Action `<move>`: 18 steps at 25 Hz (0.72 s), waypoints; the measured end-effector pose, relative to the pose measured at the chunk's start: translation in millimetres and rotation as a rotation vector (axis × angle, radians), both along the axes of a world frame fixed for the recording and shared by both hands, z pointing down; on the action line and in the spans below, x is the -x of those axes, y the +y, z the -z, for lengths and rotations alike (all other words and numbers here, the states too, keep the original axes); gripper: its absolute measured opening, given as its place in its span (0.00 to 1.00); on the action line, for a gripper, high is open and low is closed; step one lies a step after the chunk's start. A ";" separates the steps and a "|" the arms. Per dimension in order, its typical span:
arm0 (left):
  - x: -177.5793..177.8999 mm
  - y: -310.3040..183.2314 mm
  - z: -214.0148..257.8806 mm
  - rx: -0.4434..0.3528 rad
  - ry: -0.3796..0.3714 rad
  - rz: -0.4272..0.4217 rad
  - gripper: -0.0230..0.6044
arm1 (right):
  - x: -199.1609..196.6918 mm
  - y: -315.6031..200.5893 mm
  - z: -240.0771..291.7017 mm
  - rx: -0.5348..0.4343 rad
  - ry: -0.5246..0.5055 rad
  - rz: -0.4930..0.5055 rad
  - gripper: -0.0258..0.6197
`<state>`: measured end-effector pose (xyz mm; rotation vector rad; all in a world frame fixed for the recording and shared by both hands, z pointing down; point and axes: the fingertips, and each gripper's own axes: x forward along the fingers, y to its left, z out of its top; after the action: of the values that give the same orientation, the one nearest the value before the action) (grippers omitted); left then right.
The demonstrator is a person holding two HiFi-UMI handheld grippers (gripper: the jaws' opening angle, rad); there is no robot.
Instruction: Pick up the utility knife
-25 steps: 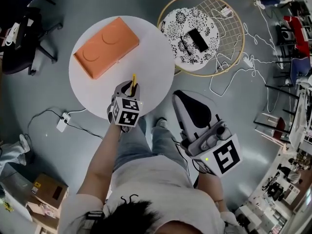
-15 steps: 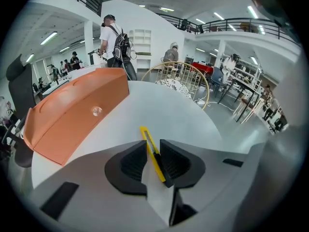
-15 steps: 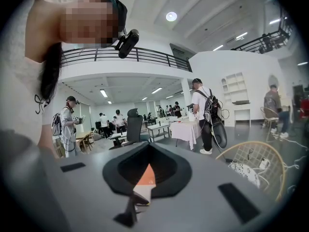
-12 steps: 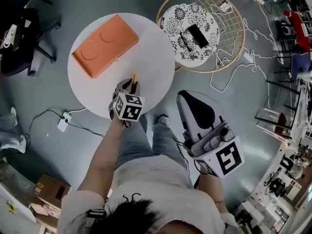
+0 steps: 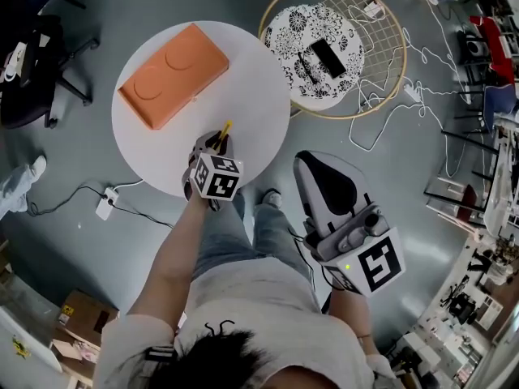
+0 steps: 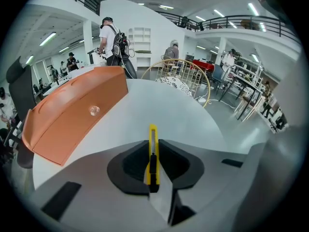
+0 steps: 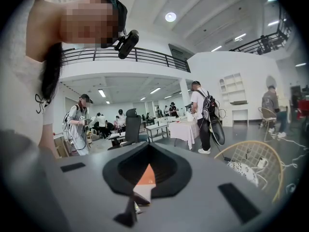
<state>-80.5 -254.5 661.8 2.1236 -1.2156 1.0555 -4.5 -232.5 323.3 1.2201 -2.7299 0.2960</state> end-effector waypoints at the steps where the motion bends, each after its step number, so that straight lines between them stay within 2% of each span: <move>1: -0.3 0.4 -0.1 0.004 -0.005 -0.007 0.14 | 0.2 0.8 0.1 0.000 0.001 0.000 0.05; 7: -1.9 3.1 5.8 0.007 0.021 -0.012 0.14 | -3.1 4.6 0.9 -0.004 -0.001 0.010 0.05; 11: -3.5 3.4 22.7 -0.040 0.036 -0.010 0.14 | 1.0 8.9 3.6 -0.012 -0.009 0.043 0.05; 18: 8.4 -2.1 81.2 -0.176 0.121 0.091 0.14 | 17.9 18.4 13.3 -0.041 -0.034 0.143 0.05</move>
<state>-89.0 -256.5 580.6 2.2042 -1.3759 0.7944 -22.4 -214.1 310.0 1.0308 -2.8472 0.2481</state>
